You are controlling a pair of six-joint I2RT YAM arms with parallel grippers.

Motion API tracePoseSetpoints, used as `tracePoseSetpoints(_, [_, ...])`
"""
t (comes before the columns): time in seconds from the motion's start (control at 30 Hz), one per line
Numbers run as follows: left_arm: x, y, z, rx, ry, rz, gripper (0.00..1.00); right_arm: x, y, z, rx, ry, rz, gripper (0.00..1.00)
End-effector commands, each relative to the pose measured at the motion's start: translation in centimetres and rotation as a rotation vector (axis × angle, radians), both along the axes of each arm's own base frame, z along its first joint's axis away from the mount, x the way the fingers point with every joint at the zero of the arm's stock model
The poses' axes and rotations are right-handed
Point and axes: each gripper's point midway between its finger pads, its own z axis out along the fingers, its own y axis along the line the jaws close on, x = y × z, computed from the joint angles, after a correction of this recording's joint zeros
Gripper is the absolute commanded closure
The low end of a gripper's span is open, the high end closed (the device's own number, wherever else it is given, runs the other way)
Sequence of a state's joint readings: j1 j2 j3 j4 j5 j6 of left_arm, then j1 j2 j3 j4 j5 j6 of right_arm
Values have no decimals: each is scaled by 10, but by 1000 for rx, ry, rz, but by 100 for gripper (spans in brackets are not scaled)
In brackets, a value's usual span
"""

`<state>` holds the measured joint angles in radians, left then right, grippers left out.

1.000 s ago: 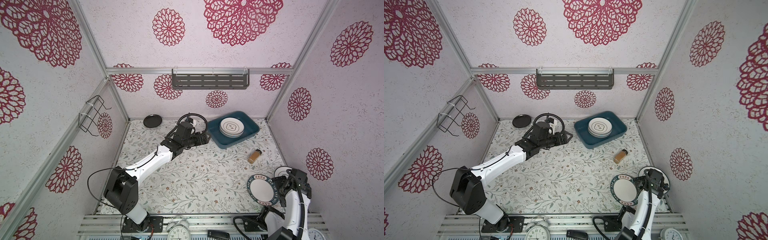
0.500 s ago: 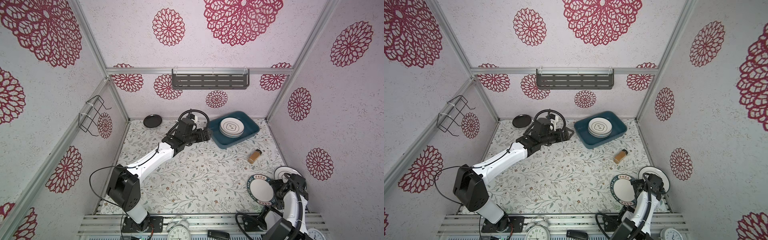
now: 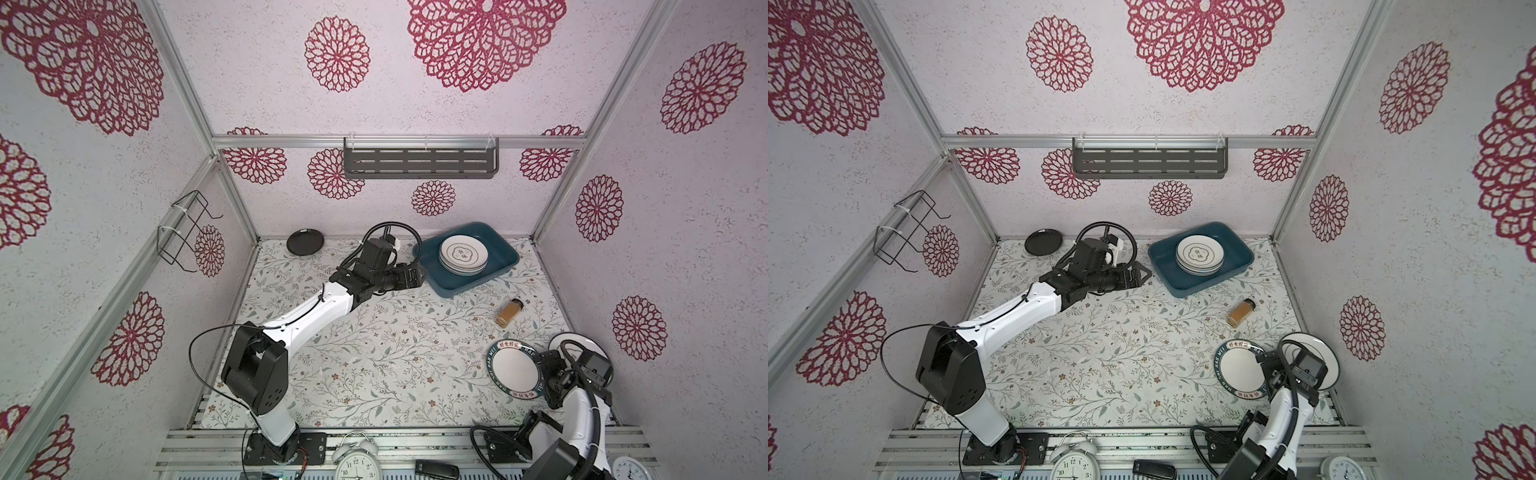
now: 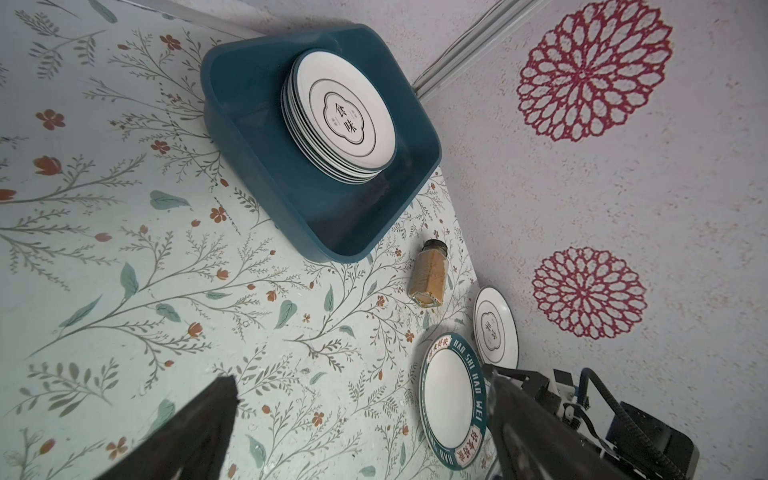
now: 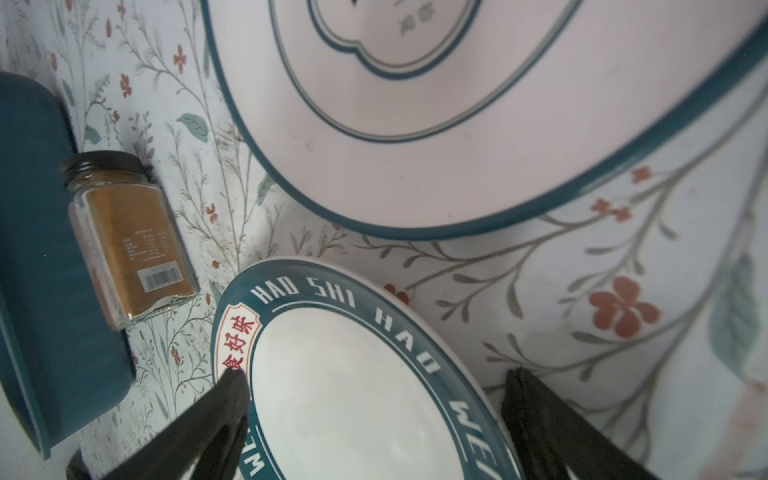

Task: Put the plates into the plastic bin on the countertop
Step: 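Reach the right gripper to the HAO SHI HAO WEI plate while the left advances, then grasp and lift the HAO SHI HAO WEI plate's rim with the right gripper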

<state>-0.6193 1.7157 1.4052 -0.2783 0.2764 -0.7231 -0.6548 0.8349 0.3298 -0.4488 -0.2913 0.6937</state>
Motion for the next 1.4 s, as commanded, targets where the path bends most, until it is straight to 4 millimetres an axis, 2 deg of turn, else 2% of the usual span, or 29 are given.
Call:
tracePoseSetpoints(0.0, [-6,-10,-6,22,13,-76,2,19,21,2,50,-67,129,2])
tracePoseSetpoints(0.2, [-18,-16,-27,67,65,-127,0,46,43,9,27,-92,238,2])
tracePoseSetpoints(0.47, [-22,-16,-48,161,77,-147,2,66,70,12,47,-125,304,2])
tracePoseSetpoints(0.87, [-27,-47,-81,155,166,-242,6,106,124,18,46,-144,498,2])
tracePoseSetpoints(0.9, [-27,-49,-98,167,196,-250,6,110,128,20,44,-149,512,2])
tracePoseSetpoints(0.93, [-26,-51,-102,170,204,-250,7,112,132,20,40,-147,526,2])
tracePoseSetpoints(1.2, [-18,-64,-123,167,241,-265,15,136,167,29,59,-175,622,2])
tracePoseSetpoints(1.37, [-14,-70,-142,166,279,-273,21,140,188,33,70,-179,679,3])
